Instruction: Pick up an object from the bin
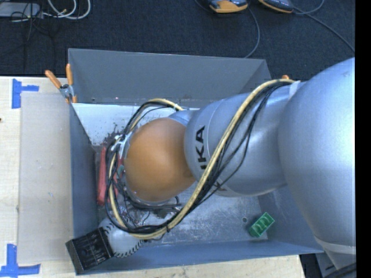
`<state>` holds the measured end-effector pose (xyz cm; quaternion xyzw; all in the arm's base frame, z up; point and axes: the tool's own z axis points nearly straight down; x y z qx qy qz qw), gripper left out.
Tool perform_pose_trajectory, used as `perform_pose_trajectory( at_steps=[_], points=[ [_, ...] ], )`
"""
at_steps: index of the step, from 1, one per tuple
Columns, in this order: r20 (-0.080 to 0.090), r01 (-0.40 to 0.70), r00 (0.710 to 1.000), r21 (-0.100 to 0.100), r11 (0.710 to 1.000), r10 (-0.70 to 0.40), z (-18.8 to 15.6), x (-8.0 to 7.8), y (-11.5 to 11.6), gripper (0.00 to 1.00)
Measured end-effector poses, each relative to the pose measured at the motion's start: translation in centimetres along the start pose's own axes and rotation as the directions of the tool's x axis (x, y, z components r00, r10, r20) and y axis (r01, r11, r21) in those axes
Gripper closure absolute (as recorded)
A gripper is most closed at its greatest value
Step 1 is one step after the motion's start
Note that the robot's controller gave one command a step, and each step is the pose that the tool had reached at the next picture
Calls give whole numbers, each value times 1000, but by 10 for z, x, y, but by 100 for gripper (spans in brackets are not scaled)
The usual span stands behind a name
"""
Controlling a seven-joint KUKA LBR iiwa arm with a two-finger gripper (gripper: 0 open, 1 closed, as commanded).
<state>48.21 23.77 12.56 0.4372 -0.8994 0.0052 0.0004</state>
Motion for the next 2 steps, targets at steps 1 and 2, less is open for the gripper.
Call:
perform_pose_trajectory(
  at_steps=[1,2],
  points=[
    [1,0,1000,0,1000,0,-23,0,0,100],
    [5,-2,1000,2,1000,2,-46,-1,-1,100]
  ],
)
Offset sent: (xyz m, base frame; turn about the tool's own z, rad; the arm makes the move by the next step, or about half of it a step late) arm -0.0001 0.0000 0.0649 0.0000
